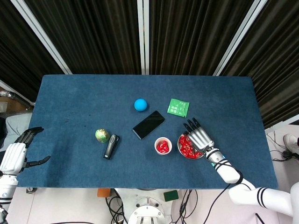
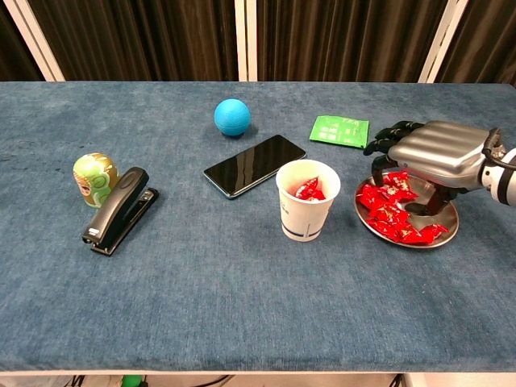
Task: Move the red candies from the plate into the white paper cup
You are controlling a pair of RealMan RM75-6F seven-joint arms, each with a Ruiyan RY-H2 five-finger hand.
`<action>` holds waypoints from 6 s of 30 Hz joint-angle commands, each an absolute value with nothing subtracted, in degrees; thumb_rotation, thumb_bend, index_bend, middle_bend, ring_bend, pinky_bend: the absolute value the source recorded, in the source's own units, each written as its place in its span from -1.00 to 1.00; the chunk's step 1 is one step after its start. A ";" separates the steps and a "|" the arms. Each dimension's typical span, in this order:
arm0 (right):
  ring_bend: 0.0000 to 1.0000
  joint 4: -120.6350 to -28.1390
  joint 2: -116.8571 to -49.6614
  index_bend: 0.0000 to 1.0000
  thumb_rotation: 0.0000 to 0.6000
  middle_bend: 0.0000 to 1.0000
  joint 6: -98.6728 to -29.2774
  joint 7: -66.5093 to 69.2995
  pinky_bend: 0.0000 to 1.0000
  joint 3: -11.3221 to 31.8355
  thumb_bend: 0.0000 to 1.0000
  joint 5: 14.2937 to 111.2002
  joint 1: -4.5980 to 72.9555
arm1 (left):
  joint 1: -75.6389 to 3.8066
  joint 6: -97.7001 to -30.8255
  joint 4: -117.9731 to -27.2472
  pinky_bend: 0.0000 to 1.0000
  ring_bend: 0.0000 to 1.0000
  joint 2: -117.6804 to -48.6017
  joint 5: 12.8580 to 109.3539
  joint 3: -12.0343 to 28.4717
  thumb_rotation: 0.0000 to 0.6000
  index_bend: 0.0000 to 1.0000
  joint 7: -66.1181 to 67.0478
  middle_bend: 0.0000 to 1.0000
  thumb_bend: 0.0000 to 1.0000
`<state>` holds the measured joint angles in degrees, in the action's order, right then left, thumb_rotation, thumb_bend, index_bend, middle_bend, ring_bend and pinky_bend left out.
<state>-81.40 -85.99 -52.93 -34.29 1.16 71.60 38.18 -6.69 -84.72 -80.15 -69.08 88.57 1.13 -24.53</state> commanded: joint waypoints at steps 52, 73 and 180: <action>-1.00 -82.52 -84.31 0.16 1.00 -0.82 -58.33 -31.43 -1.00 1.69 -0.18 77.03 35.99 | -6.76 -84.53 -79.44 -0.50 -0.75 -69.54 88.41 1.17 1.00 -0.63 -24.93 -0.69 -0.81; -1.00 -94.14 -85.31 0.16 1.00 -0.80 -58.93 -34.72 -1.00 4.57 -0.27 86.02 41.37 | -6.38 -85.53 -80.41 -0.50 -0.75 -68.78 88.41 1.46 1.00 -0.63 -24.54 -0.69 -0.81; -1.00 -83.05 -85.26 -0.14 1.00 -0.83 -56.01 -38.62 -1.00 0.83 -0.43 67.78 36.10 | -6.63 -84.57 -79.35 -0.50 -0.75 -69.70 88.63 0.86 1.00 -0.63 -25.07 -0.69 -0.81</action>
<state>-83.09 -85.21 -56.07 -38.55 0.83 67.85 36.09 -6.63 -84.57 -79.35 -69.70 88.63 0.86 -25.07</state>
